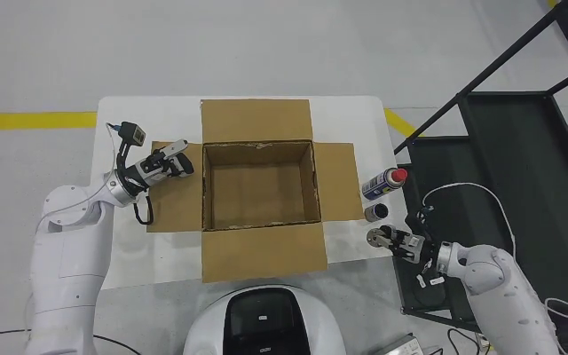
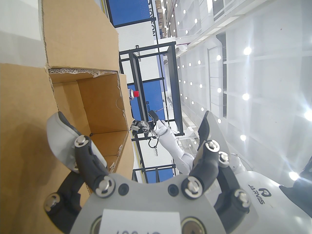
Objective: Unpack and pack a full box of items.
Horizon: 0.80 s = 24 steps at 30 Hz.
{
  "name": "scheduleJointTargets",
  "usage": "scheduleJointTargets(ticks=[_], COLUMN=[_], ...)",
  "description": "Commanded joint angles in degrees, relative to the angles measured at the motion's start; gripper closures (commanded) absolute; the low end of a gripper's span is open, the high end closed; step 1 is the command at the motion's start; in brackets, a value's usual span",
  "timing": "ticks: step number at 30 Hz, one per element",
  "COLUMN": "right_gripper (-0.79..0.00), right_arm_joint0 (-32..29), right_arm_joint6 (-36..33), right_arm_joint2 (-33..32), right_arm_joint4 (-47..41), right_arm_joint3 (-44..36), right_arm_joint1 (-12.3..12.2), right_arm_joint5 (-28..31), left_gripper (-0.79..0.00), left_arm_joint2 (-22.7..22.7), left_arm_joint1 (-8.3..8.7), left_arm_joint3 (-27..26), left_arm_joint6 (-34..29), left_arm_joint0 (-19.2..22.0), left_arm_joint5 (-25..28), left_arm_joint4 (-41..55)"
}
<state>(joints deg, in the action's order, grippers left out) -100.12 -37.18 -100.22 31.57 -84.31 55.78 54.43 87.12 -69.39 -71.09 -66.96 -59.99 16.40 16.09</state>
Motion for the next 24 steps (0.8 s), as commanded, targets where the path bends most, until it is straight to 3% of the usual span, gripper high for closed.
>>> scheduleJointTargets(ticks=[1, 7, 24], right_gripper=[0.000, 0.000, 0.000], right_arm_joint0=[0.0, 0.0, 6.9], right_arm_joint6=[0.0, 0.0, 4.6], right_arm_joint2=[0.0, 0.0, 12.1], right_arm_joint4=[0.0, 0.0, 7.1], right_arm_joint3=[0.0, 0.0, 8.5], right_arm_joint1=[0.0, 0.0, 1.4], right_arm_joint5=[0.0, 0.0, -15.3], left_gripper=[-0.785, -0.785, -0.785], left_arm_joint2=[0.0, 0.0, 0.0], left_arm_joint1=[0.00, 0.00, 0.00], left_arm_joint3=[0.0, 0.0, 0.0], left_arm_joint6=[0.0, 0.0, 0.0], left_arm_joint0=[0.0, 0.0, 0.0], left_arm_joint5=[0.0, 0.0, 0.0], left_arm_joint4=[0.0, 0.0, 0.0])
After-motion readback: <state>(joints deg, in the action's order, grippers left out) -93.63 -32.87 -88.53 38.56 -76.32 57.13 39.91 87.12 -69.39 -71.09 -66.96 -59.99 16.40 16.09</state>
